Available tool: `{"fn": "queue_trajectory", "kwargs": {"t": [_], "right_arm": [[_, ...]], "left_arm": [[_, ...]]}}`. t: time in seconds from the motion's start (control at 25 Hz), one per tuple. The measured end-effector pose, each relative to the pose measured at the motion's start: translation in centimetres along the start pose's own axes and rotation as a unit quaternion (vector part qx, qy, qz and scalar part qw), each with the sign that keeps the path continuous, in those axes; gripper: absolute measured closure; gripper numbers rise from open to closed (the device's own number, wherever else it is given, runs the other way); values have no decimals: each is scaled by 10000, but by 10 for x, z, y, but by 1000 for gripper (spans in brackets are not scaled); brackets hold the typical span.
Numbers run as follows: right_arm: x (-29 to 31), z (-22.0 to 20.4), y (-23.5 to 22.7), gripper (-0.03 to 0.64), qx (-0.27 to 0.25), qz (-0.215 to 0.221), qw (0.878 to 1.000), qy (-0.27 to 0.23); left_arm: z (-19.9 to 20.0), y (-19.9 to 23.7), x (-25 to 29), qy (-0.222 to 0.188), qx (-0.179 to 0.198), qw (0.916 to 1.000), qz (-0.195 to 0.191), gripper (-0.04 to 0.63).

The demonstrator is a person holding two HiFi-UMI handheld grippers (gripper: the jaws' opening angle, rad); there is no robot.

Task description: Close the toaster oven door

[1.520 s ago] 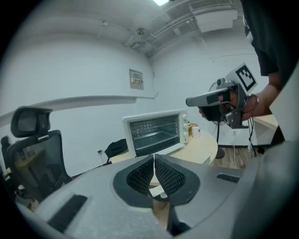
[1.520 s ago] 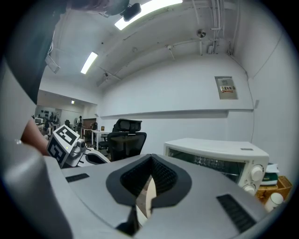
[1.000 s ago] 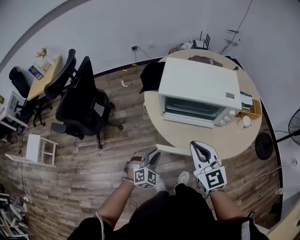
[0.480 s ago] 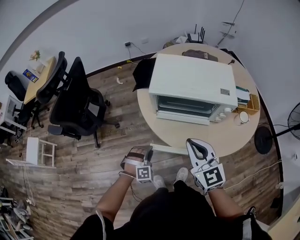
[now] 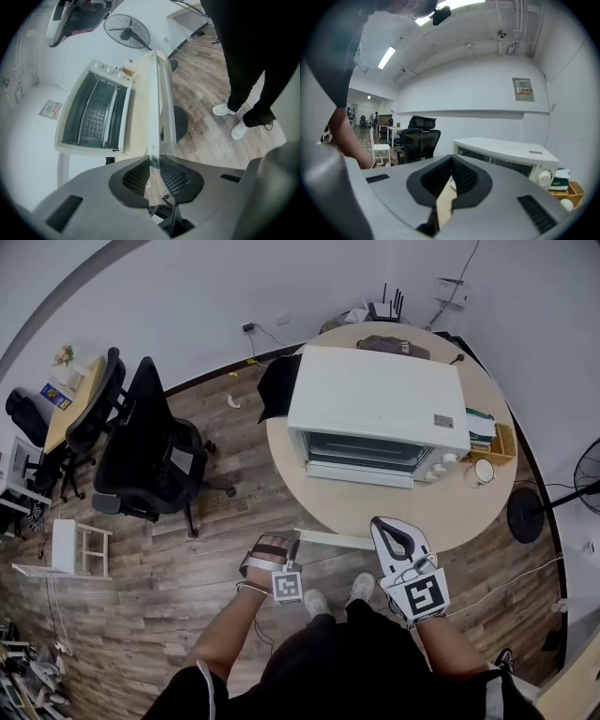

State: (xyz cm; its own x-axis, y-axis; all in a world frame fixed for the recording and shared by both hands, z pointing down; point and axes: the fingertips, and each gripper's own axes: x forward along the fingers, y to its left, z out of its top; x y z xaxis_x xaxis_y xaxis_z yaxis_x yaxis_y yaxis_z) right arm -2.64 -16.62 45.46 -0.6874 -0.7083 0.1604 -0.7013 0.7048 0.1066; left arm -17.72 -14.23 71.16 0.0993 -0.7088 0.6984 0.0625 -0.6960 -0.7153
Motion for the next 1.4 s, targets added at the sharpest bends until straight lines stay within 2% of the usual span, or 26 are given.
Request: {"fn": "queue_trajectory", "kwargs": {"t": [0.28, 0.56, 0.68, 0.88, 1.0, 1.4], "right_arm": [[-3, -8, -5, 620, 219, -85, 9996, 124], [2, -4, 2, 620, 20, 25, 10000, 17], [4, 0, 1, 620, 110, 0, 9999, -52], [4, -2, -2, 620, 237, -19, 9997, -21], [4, -2, -2, 620, 254, -20, 9997, -25], [5, 5, -5, 620, 244, -51, 9996, -110]], "left_arm": [[-1, 10, -4, 97, -287, 9994, 166, 534], [-1, 22, -18, 111, -344, 9990, 245, 545], [0, 35, -22, 30, -426, 9980, 474, 549], [-3, 53, -32, 146, -338, 9975, 609, 558], [-4, 71, -37, 130, -391, 9953, 877, 560], [-1, 114, -42, 26, -543, 9891, 1365, 560]]}}
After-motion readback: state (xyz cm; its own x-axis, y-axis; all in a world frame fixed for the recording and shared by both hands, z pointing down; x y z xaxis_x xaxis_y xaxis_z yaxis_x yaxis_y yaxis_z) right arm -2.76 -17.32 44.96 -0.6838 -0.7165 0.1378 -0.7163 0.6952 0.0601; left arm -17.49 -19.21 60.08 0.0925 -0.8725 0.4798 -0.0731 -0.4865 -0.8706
